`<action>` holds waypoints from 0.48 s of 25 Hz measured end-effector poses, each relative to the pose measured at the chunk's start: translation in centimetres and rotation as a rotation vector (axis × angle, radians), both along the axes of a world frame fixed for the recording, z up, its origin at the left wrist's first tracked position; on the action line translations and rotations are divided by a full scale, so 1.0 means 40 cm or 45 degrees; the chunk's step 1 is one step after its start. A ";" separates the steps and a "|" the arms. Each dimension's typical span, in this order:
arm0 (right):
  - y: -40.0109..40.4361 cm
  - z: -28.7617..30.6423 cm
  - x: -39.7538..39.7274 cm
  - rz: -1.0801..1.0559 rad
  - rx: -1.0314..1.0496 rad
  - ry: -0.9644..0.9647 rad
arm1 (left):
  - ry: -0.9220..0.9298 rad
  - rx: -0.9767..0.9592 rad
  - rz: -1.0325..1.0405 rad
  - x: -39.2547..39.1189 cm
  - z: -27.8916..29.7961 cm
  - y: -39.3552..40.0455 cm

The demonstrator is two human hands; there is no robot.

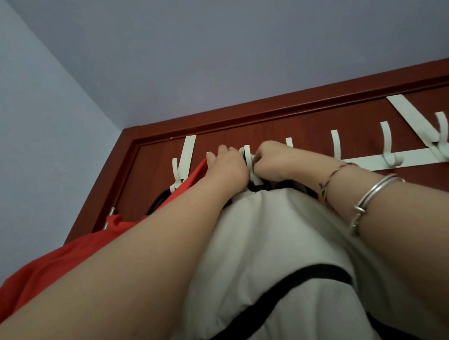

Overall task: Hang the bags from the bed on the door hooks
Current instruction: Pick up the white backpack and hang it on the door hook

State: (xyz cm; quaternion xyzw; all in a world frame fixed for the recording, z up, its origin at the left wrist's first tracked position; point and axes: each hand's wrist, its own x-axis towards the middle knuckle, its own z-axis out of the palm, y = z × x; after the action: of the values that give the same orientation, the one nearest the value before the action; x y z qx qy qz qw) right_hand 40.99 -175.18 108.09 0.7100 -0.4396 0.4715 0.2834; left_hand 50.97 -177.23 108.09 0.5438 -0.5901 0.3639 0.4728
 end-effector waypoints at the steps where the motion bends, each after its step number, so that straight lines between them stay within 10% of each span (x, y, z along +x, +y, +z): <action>1: 0.003 -0.022 -0.009 0.029 -0.015 0.003 | -0.039 0.041 0.037 0.000 -0.021 0.002; 12: 0.128 -0.415 -0.144 0.075 -0.072 -0.271 | -0.113 0.022 -0.482 0.065 -0.300 0.084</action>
State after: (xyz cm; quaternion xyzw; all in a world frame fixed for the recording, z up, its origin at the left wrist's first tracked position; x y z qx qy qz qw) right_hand 35.22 -170.05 91.48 0.6603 -0.4327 0.5645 0.2410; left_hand 53.58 -173.89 96.11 0.4105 -0.7054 0.2869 0.5015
